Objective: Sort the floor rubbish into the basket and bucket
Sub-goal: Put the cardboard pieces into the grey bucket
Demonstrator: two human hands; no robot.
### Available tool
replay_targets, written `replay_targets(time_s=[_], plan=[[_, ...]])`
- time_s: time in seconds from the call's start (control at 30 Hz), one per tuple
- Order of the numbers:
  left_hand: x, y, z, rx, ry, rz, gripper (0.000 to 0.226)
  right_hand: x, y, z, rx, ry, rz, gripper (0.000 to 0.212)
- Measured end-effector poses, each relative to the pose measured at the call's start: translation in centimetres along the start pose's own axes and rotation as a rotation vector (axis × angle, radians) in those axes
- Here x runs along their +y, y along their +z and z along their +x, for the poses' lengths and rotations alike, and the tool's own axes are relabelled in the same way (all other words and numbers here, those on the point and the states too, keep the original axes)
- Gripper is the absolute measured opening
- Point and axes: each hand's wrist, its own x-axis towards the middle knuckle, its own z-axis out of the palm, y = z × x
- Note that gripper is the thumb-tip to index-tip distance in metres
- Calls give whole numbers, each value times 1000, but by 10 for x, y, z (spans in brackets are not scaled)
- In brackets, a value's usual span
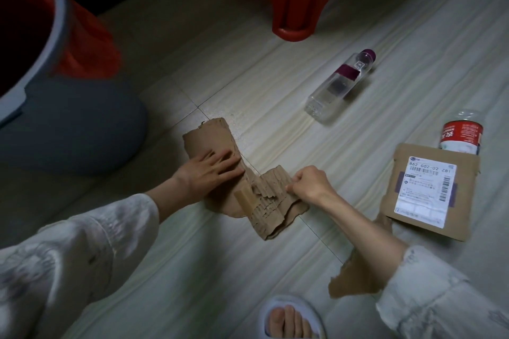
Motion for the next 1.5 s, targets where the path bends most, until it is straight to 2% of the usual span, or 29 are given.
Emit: replay_targets(time_s=[0.1,0.27,0.37,0.47,0.57,0.73,0.83,0.97,1.07,1.17,1.27,1.37,1.5], plan=[[-2,-3,6,35,-4,53,81,1,3,0,16,-7,-62,41],[-4,1,14,90,-23,81,97,-1,-8,-2,80,-24,-42,40],[-1,4,14,95,-58,77,79,-6,-17,-5,156,-47,49,15],[-4,8,11,76,-114,37,69,-10,-27,-8,208,-92,134,12],[-7,9,4,51,-120,-130,67,-18,-38,-16,288,-125,183,9],[-9,-5,-19,149,-177,-525,33,-36,-48,-35,477,-173,189,5],[-17,-25,-35,421,-286,-749,19,-57,-62,-49,624,-261,182,10],[-31,-64,-63,866,-443,-1042,22,-118,-88,-71,777,-422,206,9],[-44,-100,-98,1258,-578,-1084,2,-175,-107,-94,861,-557,299,7],[-69,-131,-146,1585,-695,-1038,4,-229,-114,-119,899,-668,445,8],[-95,-142,-194,1783,-779,-1069,12,-274,-107,-139,873,-704,576,13],[-115,-132,-231,1864,-872,-1102,10,-313,-97,-153,826,-728,716,15],[-140,-98,-276,1970,-1026,-1211,4,-354,-70,-162,734,-791,728,16]])
